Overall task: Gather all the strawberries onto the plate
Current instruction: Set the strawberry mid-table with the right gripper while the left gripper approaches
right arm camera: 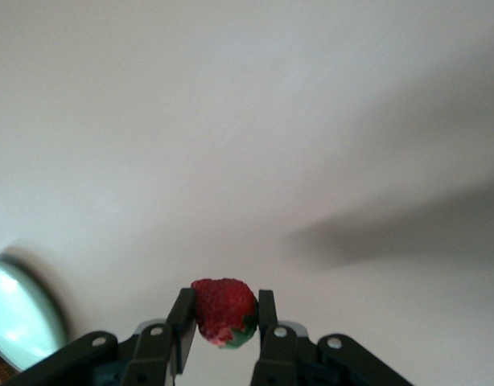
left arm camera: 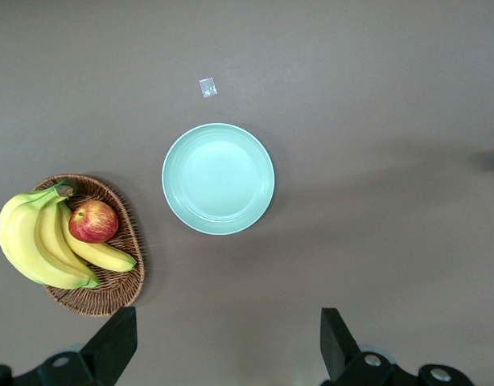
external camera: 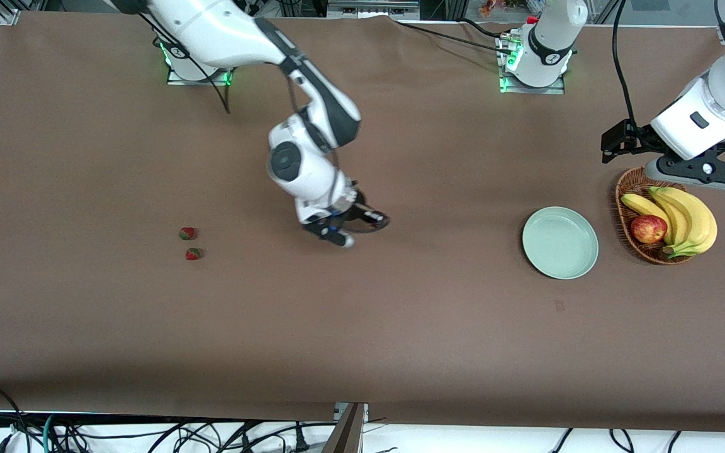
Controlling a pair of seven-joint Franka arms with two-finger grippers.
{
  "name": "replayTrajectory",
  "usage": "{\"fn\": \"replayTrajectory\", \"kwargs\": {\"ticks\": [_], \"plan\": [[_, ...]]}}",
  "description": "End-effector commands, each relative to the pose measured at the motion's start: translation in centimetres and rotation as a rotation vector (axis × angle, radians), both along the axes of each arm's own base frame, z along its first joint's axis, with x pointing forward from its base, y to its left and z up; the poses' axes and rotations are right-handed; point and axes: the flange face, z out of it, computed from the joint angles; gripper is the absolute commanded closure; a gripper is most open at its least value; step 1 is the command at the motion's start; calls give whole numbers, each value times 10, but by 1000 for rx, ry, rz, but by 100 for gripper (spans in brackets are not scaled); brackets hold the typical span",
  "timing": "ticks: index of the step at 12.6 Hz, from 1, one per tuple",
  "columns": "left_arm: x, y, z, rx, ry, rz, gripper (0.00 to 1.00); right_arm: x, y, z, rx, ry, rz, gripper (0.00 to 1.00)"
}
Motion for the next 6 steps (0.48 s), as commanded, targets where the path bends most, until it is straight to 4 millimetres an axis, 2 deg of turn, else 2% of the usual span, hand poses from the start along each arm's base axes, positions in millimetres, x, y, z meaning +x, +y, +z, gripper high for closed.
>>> {"fn": "replayTrajectory", "kwargs": {"ticks": [1,3,4,5,6], "plan": [[2,0,6,25,6,-5,0,-35,62,-30,100,-57,-109,72],[2,-2,6,25,6,-10,0,-49,72,-38,119,-80,-118,67],[2,-1,6,25,6,-7,0,-49,72,-38,120,-79,-119,59],[2,-1,6,25,6,-6,0,-48,72,-37,117,-84,-114,42],[2,-2,6,23,5,-6,0,-46,71,-33,113,-100,-104,31]]}}
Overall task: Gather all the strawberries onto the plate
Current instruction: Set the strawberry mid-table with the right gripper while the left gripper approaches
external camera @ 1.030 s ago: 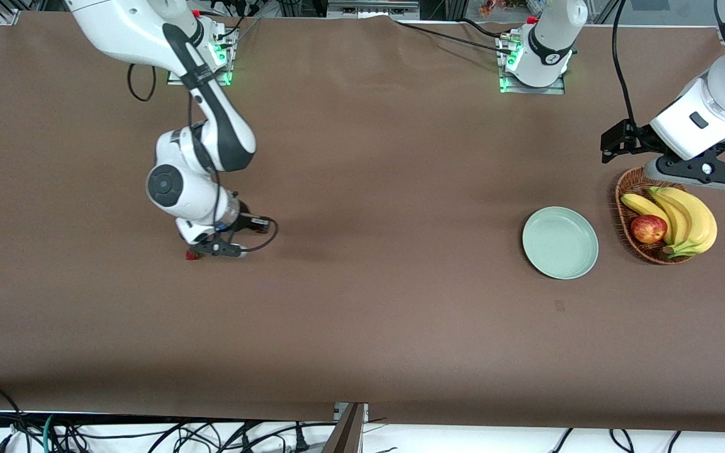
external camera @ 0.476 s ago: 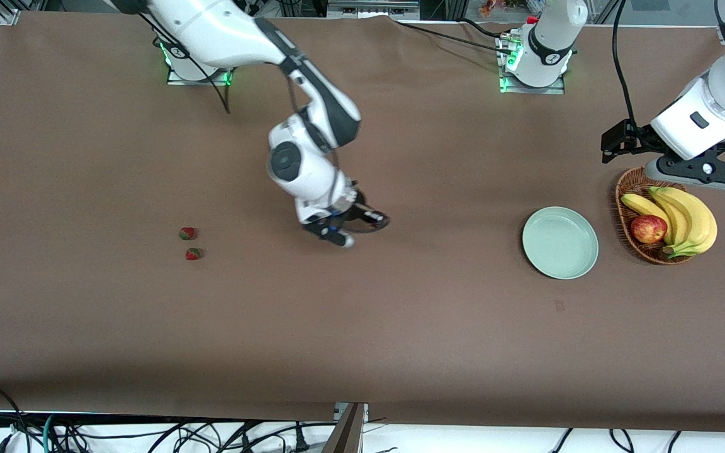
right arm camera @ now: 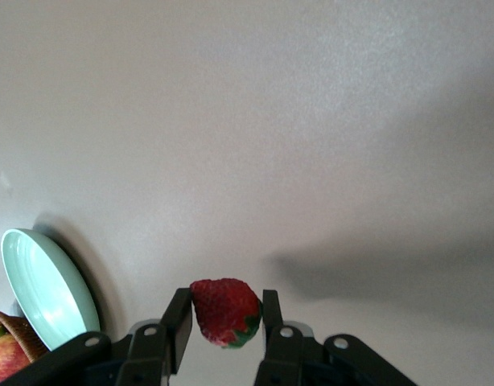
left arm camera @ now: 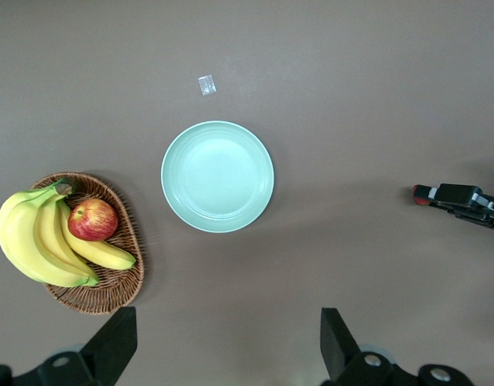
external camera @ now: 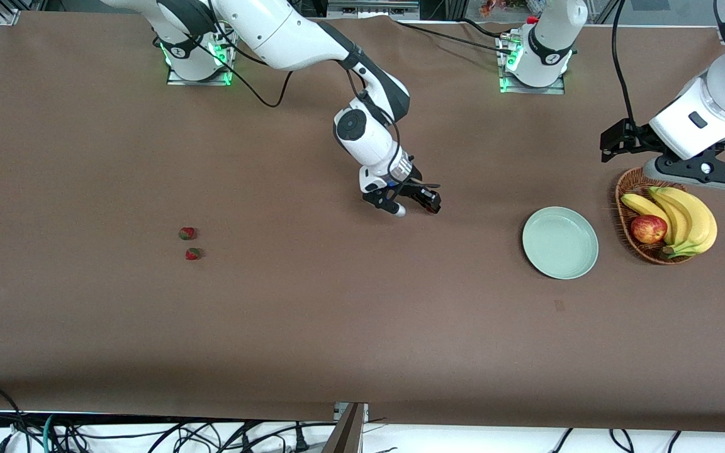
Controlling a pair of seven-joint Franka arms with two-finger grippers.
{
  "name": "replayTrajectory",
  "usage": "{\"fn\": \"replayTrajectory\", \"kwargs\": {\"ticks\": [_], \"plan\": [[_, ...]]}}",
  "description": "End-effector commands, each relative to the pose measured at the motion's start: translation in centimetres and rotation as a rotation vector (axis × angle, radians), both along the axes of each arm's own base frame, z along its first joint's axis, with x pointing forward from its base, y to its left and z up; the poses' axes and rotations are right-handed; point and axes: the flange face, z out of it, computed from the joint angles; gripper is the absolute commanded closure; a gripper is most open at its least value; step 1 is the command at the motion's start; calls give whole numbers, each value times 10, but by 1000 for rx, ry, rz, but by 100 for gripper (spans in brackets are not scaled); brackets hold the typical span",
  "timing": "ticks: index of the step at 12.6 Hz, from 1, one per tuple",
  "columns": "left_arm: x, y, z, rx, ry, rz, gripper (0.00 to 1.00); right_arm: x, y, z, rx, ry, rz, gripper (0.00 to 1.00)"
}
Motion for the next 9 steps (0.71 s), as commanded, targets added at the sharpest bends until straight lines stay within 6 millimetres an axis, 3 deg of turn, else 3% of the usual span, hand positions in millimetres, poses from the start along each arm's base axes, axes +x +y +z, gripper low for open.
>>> {"fn": "replayTrajectory", "kwargs": {"ticks": [1,2,3,5,8,9], "plan": [[3,2,9,22,-5,-2,0,17,-3,20,9,-31,1,23],[4,2,10,21,-8,-3,0,18,-3,24,12,-36,3,18],[5,-1,6,21,1,-6,0,21,-4,25,8,-41,0,3],[7,2,2,17,7,-16,0,25,-7,33,6,-50,-3,1],[20,-8,-41,-1,88,-33,0,66,-46,56,-162,-56,62,1],[27,-11,-65,-25,134,-35,0,79,-59,74,-227,-39,95,1]]}}
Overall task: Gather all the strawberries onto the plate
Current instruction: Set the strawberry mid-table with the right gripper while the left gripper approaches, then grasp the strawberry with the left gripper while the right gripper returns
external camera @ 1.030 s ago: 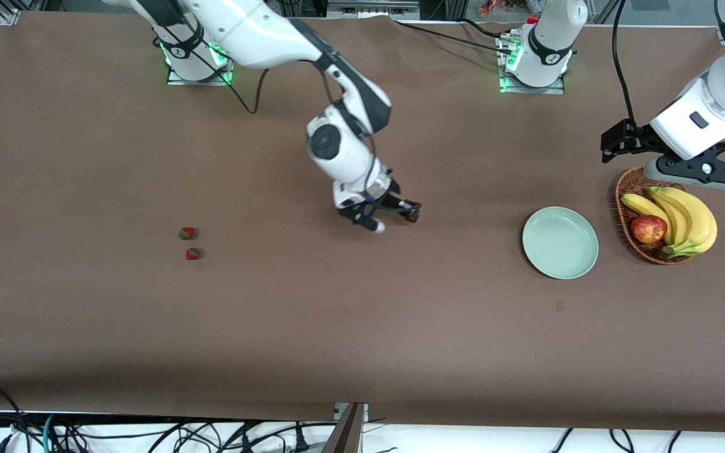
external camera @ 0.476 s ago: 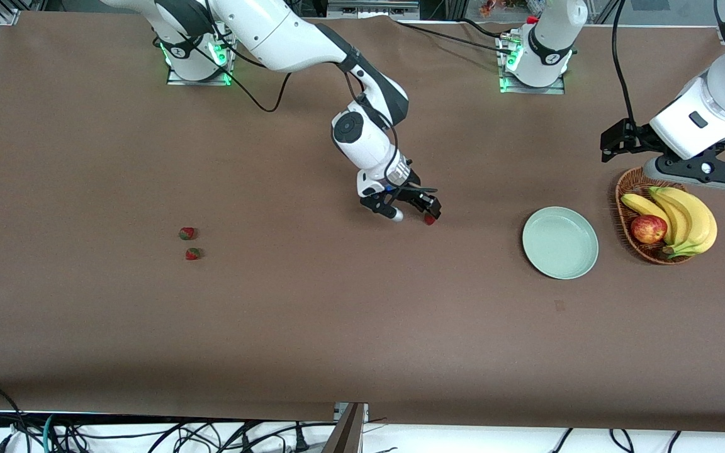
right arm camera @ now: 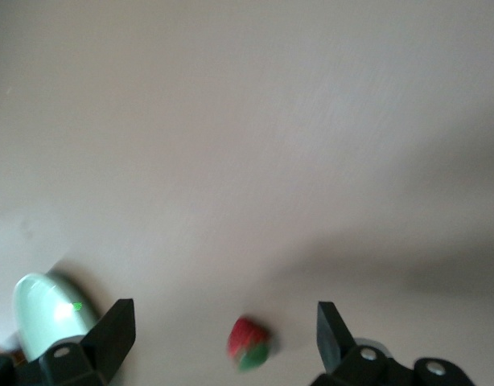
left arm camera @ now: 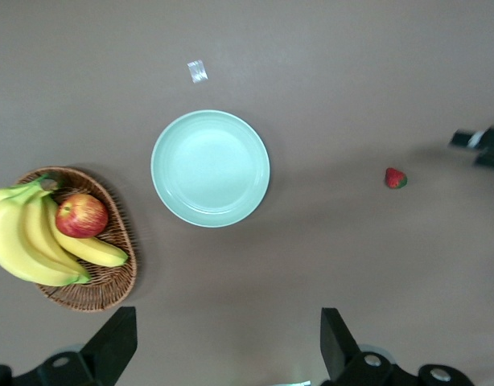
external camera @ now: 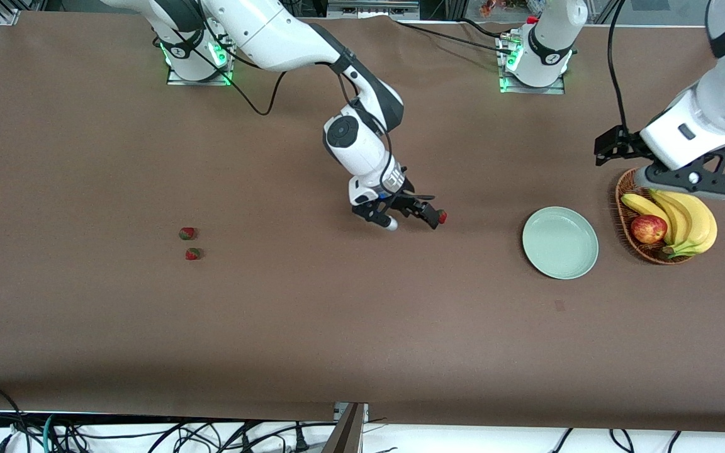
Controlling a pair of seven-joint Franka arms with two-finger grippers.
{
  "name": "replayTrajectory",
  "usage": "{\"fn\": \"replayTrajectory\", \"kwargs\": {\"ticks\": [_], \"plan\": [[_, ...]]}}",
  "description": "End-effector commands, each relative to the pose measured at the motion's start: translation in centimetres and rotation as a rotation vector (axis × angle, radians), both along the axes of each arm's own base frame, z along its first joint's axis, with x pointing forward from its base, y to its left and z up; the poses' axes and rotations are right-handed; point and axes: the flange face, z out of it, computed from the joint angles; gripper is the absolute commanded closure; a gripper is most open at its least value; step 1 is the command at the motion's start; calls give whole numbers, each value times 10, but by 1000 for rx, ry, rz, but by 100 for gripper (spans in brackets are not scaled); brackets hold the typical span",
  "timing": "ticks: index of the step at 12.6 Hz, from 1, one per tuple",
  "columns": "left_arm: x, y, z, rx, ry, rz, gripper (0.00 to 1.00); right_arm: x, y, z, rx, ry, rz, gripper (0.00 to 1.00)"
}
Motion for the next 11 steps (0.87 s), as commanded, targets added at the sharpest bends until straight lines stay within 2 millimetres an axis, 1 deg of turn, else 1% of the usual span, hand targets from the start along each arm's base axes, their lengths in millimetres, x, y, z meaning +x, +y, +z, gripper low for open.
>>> {"fn": "replayTrajectory", "kwargs": {"ticks": [1,2,3,4,5,6,7,8,9,10,11], "plan": [[17,-10,-61,-36,113,-8,0,38,-39,46,-156,30,98,1],[23,-20,-90,-66,158,-5,0,56,-60,60,-205,55,154,1],[28,-30,-120,-93,208,19,0,72,-88,76,-239,75,210,1],[27,-50,-148,-101,231,58,0,89,-117,86,-260,82,259,1],[16,-82,-175,-76,222,100,0,99,-141,98,-276,82,314,1],[3,-110,-199,-47,206,159,0,108,-166,108,-302,102,367,1],[-12,-148,-224,-27,158,203,0,118,-193,116,-327,112,409,1],[-28,-177,-248,-16,109,236,0,125,-219,120,-355,125,458,1],[-36,-189,-274,-27,64,257,0,130,-242,122,-385,147,507,1],[-40,-193,-300,-66,1,272,0,134,-260,119,-403,153,556,1],[-53,-205,-329,-111,-64,261,0,136,-277,116,-417,156,575,1]]}}
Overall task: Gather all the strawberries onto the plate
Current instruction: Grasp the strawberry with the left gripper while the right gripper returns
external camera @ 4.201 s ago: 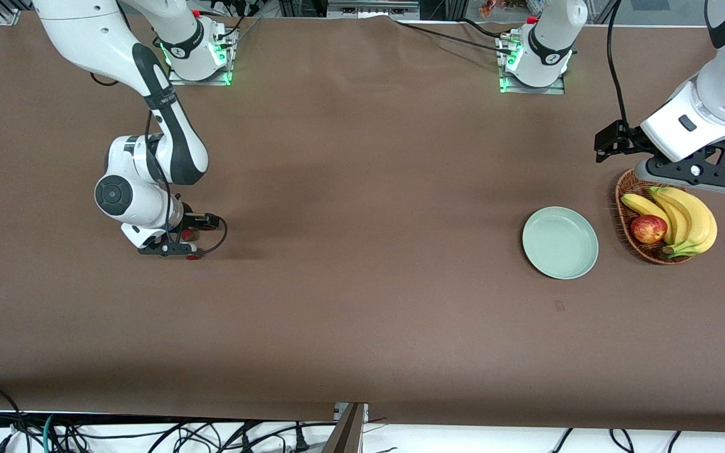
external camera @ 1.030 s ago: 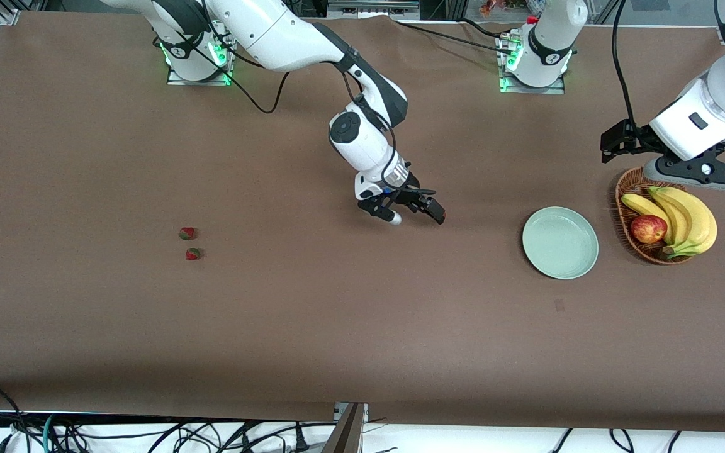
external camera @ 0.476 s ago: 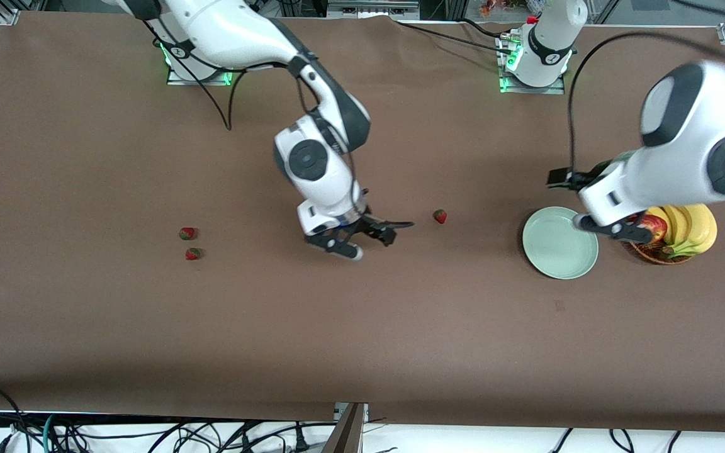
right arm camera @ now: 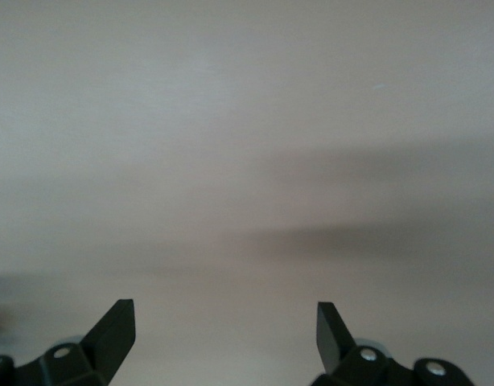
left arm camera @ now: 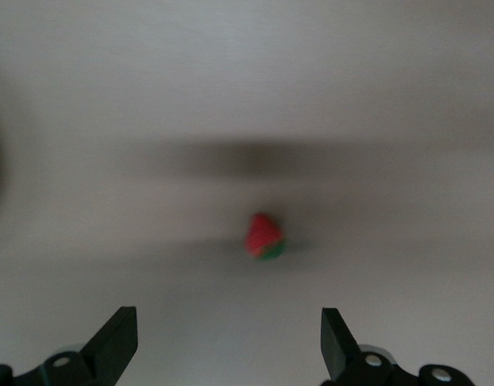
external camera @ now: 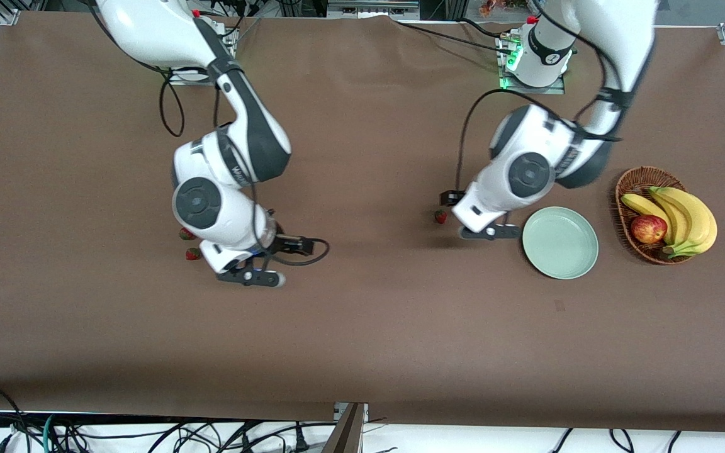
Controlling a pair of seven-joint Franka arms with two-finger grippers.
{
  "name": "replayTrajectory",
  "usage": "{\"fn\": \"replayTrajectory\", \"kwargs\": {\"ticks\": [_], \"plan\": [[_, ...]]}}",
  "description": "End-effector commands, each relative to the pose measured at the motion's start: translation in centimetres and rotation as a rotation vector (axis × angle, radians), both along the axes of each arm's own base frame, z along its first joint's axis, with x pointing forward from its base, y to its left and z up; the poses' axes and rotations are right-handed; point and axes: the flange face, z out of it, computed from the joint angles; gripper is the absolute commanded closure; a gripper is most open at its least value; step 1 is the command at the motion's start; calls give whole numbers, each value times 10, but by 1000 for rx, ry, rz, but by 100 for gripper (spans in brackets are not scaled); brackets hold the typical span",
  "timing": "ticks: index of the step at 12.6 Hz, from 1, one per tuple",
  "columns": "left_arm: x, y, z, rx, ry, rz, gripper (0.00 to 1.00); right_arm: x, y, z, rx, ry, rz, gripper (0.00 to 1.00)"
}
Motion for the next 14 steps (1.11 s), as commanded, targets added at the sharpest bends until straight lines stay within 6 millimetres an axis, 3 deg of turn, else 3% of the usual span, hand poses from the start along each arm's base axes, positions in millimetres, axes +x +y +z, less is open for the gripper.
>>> {"fn": "replayTrajectory", "kwargs": {"ticks": [1,3,6,7,8,9,11,14], "plan": [[-25,-3,-64,-58,-142,22,0,-3,-36,-5,-40,20,80,1],[-30,-1,-95,-63,-146,18,0,4,-78,-22,-73,32,149,1],[-31,-2,-104,-63,-149,-5,3,6,-145,-83,-104,67,181,1],[-29,-2,-99,-65,-155,5,43,2,-158,-99,-106,62,213,1],[-30,-6,-98,-66,-156,4,63,3,-180,-116,-114,45,235,1],[-29,-4,-97,-66,-156,3,77,5,-193,-126,-115,34,261,1],[-28,-5,-90,-65,-161,-5,92,4,-195,-133,-117,44,267,2],[-29,-4,-82,-40,-119,-15,92,3,-202,-141,-120,51,265,8]]}}
